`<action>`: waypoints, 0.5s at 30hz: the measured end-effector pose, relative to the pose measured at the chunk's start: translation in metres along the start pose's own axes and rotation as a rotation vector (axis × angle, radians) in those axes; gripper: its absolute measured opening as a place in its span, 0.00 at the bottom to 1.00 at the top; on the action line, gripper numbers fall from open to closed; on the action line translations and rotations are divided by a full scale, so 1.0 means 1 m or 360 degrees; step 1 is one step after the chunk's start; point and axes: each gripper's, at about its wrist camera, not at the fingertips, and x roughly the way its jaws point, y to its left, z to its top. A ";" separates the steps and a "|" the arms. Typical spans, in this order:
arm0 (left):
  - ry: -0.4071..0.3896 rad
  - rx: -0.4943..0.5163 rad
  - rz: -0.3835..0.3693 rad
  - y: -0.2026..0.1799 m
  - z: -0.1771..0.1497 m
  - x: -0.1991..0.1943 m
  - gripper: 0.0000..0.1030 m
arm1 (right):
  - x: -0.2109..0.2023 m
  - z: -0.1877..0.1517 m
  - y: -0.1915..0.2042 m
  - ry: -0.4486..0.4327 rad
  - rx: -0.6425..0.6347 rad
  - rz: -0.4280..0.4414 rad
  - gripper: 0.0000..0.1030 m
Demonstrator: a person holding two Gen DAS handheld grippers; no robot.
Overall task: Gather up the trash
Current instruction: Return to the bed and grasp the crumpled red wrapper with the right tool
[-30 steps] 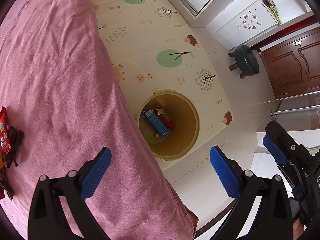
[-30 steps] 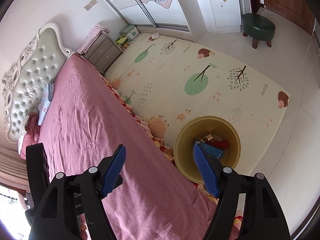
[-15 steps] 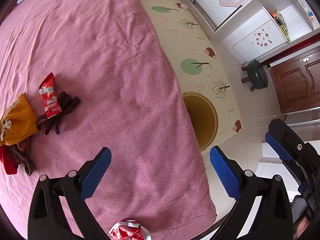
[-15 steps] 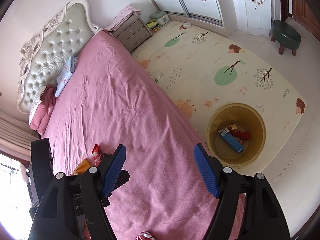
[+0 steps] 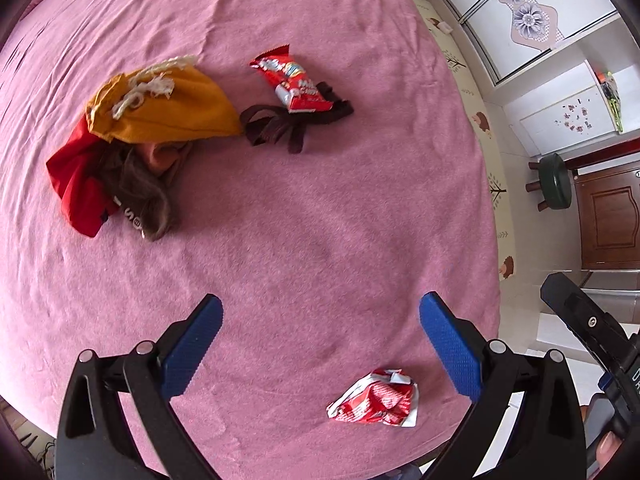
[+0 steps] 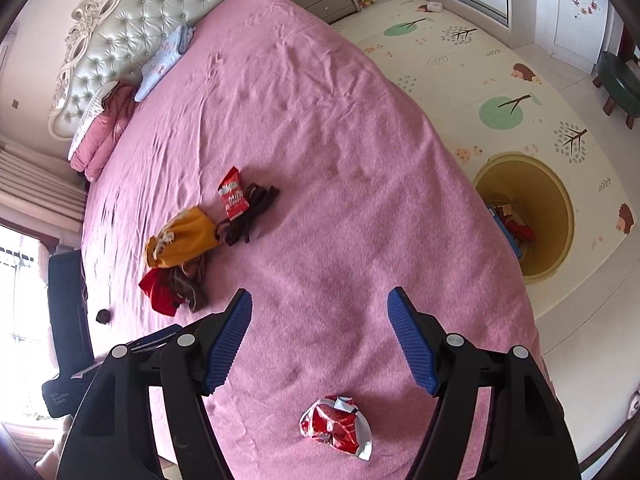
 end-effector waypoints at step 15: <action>0.0127 0.0085 -0.0025 0.040 -0.090 0.039 0.96 | 0.044 -0.099 -0.022 0.0189 0.0103 -0.0062 0.66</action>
